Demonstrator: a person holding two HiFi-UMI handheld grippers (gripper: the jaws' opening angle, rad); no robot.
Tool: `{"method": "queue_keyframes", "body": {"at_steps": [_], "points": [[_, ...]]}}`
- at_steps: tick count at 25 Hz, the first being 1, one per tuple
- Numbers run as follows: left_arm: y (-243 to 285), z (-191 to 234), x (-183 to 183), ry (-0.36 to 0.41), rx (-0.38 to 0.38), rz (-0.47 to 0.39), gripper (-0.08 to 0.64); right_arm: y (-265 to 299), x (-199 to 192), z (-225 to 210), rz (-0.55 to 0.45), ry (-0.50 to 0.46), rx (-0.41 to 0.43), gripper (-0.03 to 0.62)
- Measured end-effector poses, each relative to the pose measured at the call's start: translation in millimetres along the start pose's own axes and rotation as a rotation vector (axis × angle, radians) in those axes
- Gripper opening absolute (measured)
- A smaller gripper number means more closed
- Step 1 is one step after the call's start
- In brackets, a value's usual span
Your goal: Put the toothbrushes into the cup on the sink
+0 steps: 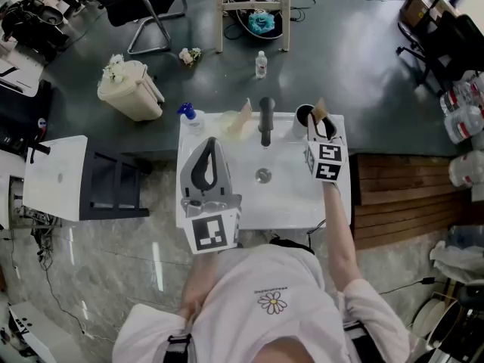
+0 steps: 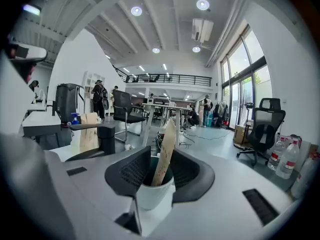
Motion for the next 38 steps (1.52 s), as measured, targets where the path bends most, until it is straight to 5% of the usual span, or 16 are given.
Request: {"method": "queue_keyframes", "body": {"at_steps": [7,18,21,25,38], "points": [[0.0,-0.1,2.7,0.0,-0.003,-0.009,0.015,-8.8,24.2,-7.4,-0.07,-0.009,-0.029,0.121],[-1.8,-2.1,4.9,-0.008,0.0,-0.011,0.015,-65.4,131.3,-4.7,-0.369,-0.112,-0.025,0.126],[-2.2,-2.2,7.6,-0.011,0.001,-0.02,0.016,-86.6,152.0,9.4,-0.461,-0.131,-0.026,0.047],[-2.4,-2.0,8.7,-0.01,0.0,-0.037,0.017,-108.8,158.1,33.6,-0.541,-0.077,0.036,0.018],[2.0,-2.6,1.3,-0.017,-0.013,-0.032,0.017,-126.4,105.3,109.8,-0.394,-0.097,0.168,0.017]]}}
Point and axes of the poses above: the fingertips, and each gripper's own axes: y forward along the fingers, z to its left, x out of its top, the point moved 6 cm from there along -y, backward along the fingers, and after that the axes turned 12 degrees about x, right-handed, at the moved point
